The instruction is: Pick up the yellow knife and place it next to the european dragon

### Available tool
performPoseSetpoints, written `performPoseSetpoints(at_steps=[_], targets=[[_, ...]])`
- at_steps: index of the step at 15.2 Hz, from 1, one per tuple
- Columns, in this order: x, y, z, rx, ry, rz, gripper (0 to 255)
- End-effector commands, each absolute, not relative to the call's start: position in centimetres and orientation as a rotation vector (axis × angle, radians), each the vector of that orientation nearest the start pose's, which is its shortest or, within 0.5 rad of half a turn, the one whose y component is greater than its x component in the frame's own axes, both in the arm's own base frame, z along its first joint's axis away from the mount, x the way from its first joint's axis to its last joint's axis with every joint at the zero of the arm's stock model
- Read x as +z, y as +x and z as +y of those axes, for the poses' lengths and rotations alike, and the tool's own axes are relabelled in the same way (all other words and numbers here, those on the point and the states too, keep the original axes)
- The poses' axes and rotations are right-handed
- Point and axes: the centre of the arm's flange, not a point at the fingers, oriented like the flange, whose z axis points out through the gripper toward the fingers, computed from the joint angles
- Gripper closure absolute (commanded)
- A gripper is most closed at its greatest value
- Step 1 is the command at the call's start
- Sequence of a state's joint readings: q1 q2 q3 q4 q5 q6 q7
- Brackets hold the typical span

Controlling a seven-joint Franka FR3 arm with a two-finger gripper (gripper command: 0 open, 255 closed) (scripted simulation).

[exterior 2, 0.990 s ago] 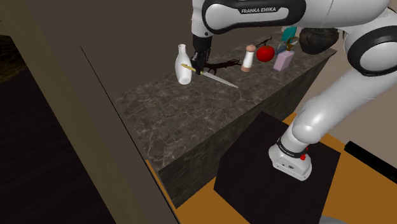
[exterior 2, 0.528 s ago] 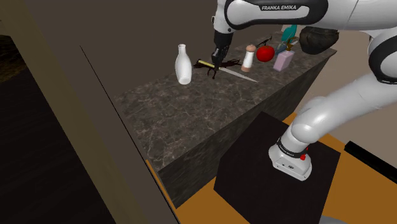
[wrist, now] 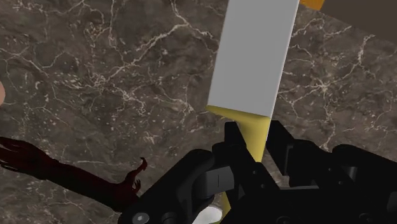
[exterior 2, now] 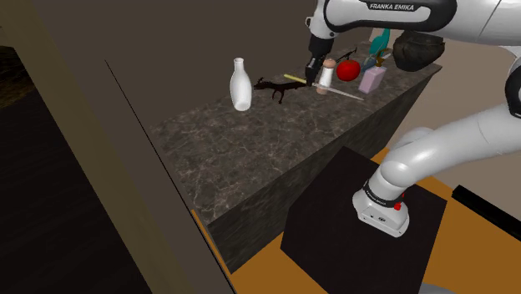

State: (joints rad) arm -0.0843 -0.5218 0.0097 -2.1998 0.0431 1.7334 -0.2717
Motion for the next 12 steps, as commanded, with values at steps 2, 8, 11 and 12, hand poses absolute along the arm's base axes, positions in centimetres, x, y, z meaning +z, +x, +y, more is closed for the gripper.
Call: performPoseSetpoints(at_steps=[2, 8, 11, 12], targets=[[58.6, 38.1, -6.2, -0.095, -3.098, -0.297, 255], [58.6, 34.8, -13.3, -0.095, -3.098, -0.297, 255], [58.6, 33.1, -16.9, -0.095, -3.098, -0.297, 255], [58.6, 32.7, -17.7, -0.095, -3.098, -0.297, 255]])
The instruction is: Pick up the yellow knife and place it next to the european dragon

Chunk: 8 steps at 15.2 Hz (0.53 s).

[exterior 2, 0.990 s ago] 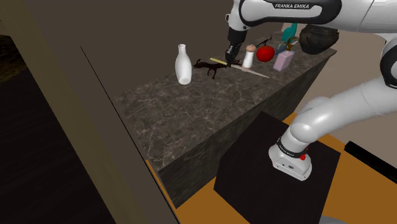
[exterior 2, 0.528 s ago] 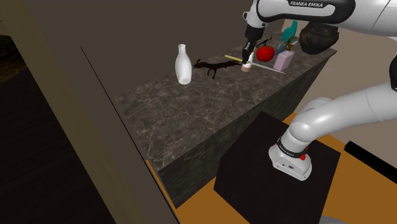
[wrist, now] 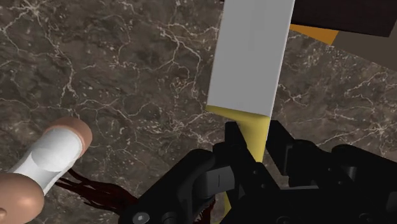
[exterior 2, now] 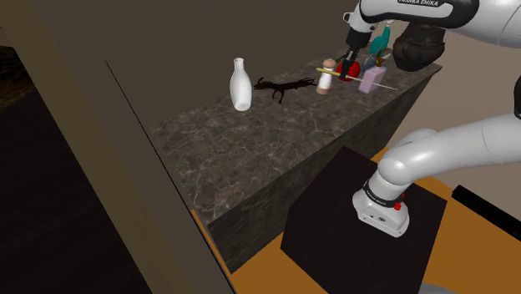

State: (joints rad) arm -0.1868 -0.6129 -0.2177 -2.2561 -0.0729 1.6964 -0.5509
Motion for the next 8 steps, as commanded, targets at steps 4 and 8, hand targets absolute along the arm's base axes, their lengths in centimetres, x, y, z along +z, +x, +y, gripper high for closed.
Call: performPoseSetpoints(at_steps=[4, 8], targets=[[56.5, 32.7, -17.7, -0.095, -3.098, -0.297, 255], [54.4, 32.7, -17.7, -0.095, -3.098, -0.297, 255]])
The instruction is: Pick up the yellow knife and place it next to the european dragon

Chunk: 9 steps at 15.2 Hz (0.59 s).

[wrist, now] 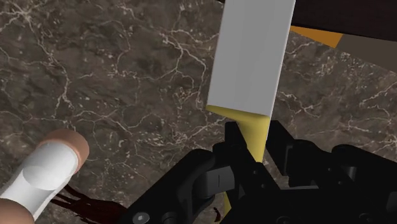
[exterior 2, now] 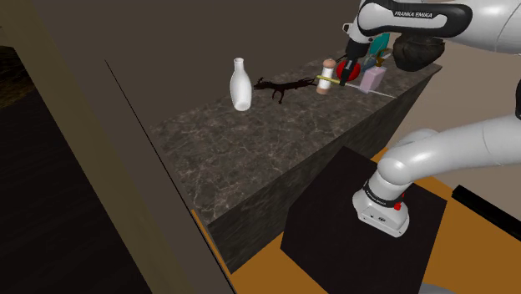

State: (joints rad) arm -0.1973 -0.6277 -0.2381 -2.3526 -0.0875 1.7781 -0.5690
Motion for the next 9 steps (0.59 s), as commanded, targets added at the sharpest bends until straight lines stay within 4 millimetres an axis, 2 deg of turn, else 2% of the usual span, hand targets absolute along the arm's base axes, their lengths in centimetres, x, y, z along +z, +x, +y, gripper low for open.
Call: performPoseSetpoints(at_steps=[1, 9], targets=[[53.9, 32.7, -17.7, -0.095, -3.098, -0.297, 255], [49.6, 32.7, -17.7, -0.095, -3.098, -0.297, 255]])
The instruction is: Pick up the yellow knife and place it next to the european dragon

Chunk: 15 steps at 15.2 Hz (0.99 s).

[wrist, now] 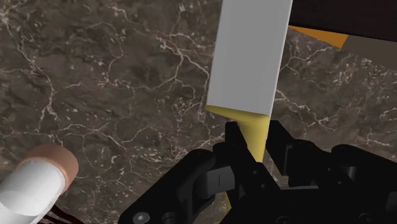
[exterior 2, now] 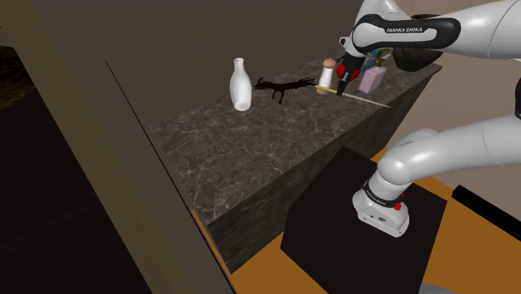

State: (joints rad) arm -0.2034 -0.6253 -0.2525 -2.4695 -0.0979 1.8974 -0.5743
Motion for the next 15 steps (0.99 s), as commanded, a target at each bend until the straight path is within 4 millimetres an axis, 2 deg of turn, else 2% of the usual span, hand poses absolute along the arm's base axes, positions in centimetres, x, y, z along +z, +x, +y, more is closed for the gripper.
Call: performPoseSetpoints(at_steps=[1, 15], targets=[[49.1, 32.7, -17.7, -0.095, -3.098, -0.297, 255], [41.7, 32.7, -17.7, -0.095, -3.098, -0.297, 255]])
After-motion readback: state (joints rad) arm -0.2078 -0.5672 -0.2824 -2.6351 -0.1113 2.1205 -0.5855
